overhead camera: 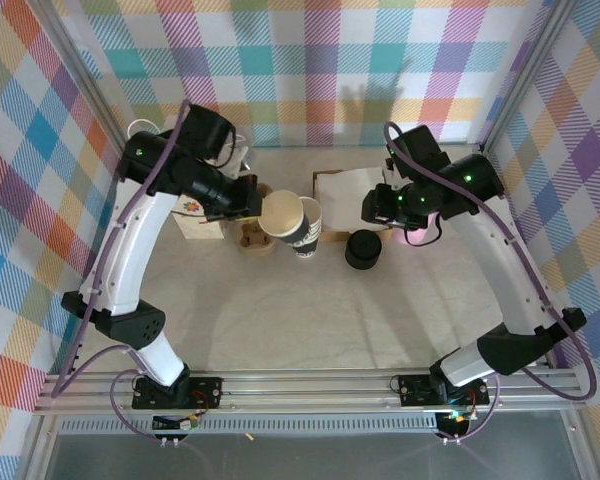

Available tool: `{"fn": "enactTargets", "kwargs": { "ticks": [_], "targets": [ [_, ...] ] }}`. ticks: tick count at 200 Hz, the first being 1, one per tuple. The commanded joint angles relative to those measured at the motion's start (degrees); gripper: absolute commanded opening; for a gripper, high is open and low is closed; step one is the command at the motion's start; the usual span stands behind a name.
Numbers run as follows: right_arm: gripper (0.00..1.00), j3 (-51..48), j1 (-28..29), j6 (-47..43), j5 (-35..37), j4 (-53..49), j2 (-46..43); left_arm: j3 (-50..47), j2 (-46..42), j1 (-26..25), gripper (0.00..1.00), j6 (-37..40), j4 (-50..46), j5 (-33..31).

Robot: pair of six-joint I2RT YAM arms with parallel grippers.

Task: Pack the takeout coffee

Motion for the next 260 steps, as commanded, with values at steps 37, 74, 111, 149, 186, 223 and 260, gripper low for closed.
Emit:
{"fn": "enactTargets", "kwargs": {
  "ticks": [37,74,111,149,186,223,260],
  "targets": [
    [0.48,1.4,0.4,-3.1,4.7,-2.4,-1.1,-10.8,-3.4,-9.4,0.0,-6.2,2.2,-4.7],
    [0.46,-8.0,0.3,-7.5,6.5,3.3,-8.5,-21.8,-5.3,-16.0,0.0,-12.2,11.6,-10.5],
    [0.45,-21.2,0.3,-9.4,6.9,11.5,-16.5,-35.7,-8.7,-18.4,0.0,-17.7,21.3,-13.5],
    [0.45,-29.5,0.3,-10.2,2.7,16.9,-19.9,-39.5,-6.3,-20.7,0.0,-18.6,25.3,-16.7],
    [0.46,-30.7,0.3,-9.2,-3.0,20.2,-16.8,-42.4,-3.6,-21.8,0.0,-19.8,29.2,-16.7],
    [0.46,-29.3,0.3,-9.2,-5.6,21.1,-14.0,-44.4,-2.6,-21.8,0.0,-19.5,31.3,-17.1],
    [0.47,-30.2,0.2,-9.4,-7.3,21.2,-13.2,-47.0,-2.0,-21.8,0.0,-19.6,32.2,-17.1]
  ]
}}
